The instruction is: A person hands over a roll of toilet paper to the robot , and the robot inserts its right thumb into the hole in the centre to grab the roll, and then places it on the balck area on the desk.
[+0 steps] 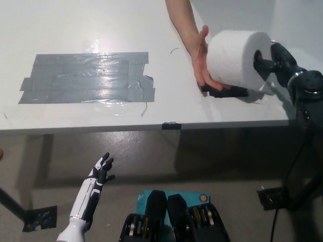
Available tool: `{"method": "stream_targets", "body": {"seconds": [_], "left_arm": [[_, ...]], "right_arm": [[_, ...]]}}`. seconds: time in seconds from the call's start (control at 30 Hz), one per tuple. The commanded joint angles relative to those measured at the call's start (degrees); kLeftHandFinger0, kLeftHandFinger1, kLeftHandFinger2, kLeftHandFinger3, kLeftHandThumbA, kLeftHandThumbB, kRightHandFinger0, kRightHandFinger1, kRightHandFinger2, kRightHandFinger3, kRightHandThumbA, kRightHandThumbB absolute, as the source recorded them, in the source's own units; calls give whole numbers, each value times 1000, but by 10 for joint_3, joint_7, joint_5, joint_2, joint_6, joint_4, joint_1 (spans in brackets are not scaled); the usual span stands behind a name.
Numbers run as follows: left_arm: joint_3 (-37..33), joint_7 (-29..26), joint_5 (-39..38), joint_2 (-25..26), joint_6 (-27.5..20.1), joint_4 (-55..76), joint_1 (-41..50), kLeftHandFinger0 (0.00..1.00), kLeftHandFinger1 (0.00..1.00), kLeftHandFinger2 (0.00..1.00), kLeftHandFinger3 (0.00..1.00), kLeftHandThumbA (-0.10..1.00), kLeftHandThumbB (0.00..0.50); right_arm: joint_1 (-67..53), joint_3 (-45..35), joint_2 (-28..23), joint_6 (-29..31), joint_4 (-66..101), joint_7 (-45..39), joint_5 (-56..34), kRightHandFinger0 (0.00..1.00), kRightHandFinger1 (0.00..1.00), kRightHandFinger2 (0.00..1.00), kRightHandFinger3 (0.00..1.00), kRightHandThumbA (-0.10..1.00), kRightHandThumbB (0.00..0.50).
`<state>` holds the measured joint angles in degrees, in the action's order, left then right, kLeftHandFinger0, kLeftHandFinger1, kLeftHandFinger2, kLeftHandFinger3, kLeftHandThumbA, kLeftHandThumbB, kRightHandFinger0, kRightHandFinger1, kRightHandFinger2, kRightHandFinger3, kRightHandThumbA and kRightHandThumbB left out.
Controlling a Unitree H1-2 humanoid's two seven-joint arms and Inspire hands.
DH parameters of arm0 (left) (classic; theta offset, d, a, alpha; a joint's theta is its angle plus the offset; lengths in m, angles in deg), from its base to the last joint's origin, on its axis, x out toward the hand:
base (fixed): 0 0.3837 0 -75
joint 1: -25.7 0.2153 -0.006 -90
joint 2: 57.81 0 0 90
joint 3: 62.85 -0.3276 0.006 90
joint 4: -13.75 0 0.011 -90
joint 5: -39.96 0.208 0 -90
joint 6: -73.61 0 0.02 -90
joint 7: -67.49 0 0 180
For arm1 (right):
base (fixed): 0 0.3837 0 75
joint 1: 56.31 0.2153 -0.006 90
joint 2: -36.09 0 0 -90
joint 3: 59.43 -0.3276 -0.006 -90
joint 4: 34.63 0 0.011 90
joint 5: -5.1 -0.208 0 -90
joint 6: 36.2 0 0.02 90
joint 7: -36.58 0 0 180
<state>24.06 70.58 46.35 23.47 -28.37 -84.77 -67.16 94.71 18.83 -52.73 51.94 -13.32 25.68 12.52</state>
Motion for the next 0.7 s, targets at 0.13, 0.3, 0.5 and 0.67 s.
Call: {"method": "stream_targets", "body": {"seconds": [0.13,0.3,0.5,0.67], "left_arm": [[1,0,2,5,-2,0,-15,889,1000,1000,1000,1000,103],[-1,0,8,8,-6,-1,-14,875,1000,1000,1000,1000,94],[0,1,5,8,-2,-5,-15,877,1000,1000,1000,1000,115],[-1,-1,10,8,0,-2,-13,863,1000,1000,1000,1000,126]], "right_arm": [[44,-170,-26,-75,0,-87,-207,0,376,721,938,-100,109],[50,-187,-26,-106,29,-82,-209,0,278,650,953,-100,130],[51,-197,-19,-186,102,-79,-234,0,192,681,1000,-100,104],[47,-134,-23,-193,152,-93,-201,0,373,801,1000,-100,89]]}}
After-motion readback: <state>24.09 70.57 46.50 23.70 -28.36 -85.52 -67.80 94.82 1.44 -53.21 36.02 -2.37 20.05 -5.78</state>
